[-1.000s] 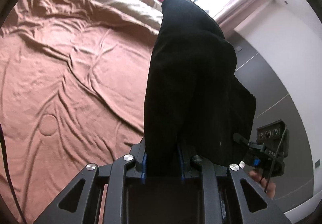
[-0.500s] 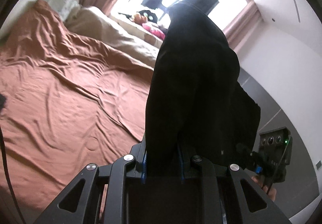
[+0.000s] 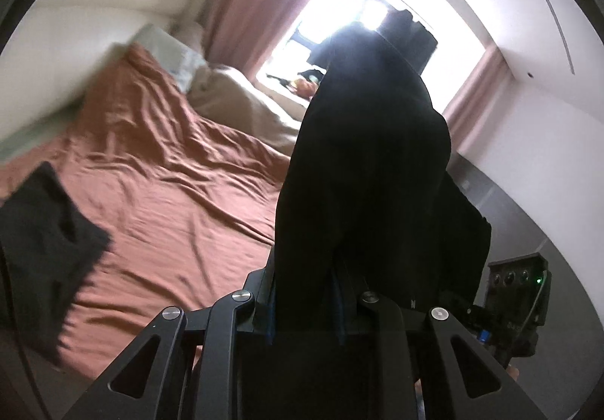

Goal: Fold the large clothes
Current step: 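Carry the black bundle with both tools toward the bed's headboard end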

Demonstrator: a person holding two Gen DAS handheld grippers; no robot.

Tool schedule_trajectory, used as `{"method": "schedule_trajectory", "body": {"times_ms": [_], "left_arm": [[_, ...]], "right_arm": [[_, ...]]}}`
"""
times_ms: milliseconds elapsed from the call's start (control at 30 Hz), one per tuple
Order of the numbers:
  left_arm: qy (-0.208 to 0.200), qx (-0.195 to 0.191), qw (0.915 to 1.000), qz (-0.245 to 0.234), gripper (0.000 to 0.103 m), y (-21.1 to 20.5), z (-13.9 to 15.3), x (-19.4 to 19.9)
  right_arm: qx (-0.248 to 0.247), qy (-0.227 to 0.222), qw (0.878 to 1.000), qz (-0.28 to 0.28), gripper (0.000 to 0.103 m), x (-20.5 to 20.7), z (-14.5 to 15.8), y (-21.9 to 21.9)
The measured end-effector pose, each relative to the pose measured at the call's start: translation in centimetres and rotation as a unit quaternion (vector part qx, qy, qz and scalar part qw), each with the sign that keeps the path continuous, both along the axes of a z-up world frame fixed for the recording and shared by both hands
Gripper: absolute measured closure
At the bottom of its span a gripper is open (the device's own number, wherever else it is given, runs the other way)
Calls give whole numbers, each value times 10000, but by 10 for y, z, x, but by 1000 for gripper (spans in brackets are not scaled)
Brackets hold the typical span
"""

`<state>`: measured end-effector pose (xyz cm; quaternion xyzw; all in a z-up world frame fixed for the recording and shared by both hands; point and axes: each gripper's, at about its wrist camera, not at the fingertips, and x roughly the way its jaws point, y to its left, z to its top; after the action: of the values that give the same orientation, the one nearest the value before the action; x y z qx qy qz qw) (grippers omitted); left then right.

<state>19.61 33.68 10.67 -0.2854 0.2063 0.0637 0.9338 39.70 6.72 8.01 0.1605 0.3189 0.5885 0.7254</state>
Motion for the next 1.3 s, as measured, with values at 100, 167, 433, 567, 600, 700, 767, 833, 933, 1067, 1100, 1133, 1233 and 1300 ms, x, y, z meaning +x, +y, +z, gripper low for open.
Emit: {"method": "schedule_trajectory", "body": {"times_ms": [100,167,433,567,600,700,767,833,933,1067,1100,1133,1233,1300], "left_arm": [[-6,36,9997,225,80,34,-3,-19],[19,44,9993,381,80,59,-3,-33],[223,300,9942,1010,80,144,-5,-89],[418,332,9893,1358,81,177,-13,-116],[451,304,9879,1452,81,186,-15,-122],[602,337,9825,1732,82,212,-19,-140],[718,364,9788,1882,82,230,-23,-147],[858,382,9750,2012,82,248,-29,-152],[943,339,9720,2123,82,269,-41,-150],[1053,112,9684,2258,82,305,-70,-141],[1101,65,9674,2280,82,313,-76,-138],[1179,52,9660,2300,82,320,-84,-132],[1433,97,9620,2324,82,342,-102,-112],[1496,27,9612,2317,82,354,-115,-101]], "right_arm": [[1,11,9998,214,88,-7,0,49],[22,42,9994,354,88,-7,-1,80],[83,273,9956,897,88,-30,-12,214],[-26,433,9925,1140,88,-35,-24,281],[-43,459,9917,1198,88,-38,-26,294],[-124,536,9886,1402,88,-47,-35,339],[-143,570,9870,1498,88,-50,-42,368],[-140,623,9855,1572,88,-53,-50,398],[-201,756,9837,1616,88,-50,-66,435],[-298,1017,9815,1592,88,-42,-90,472],[-318,1101,9809,1574,88,-39,-97,483],[-346,1180,9803,1547,88,-34,-105,492],[-388,1398,9776,1526,88,-23,-127,513],[-485,1301,9783,1538,88,-17,-135,522]]}}
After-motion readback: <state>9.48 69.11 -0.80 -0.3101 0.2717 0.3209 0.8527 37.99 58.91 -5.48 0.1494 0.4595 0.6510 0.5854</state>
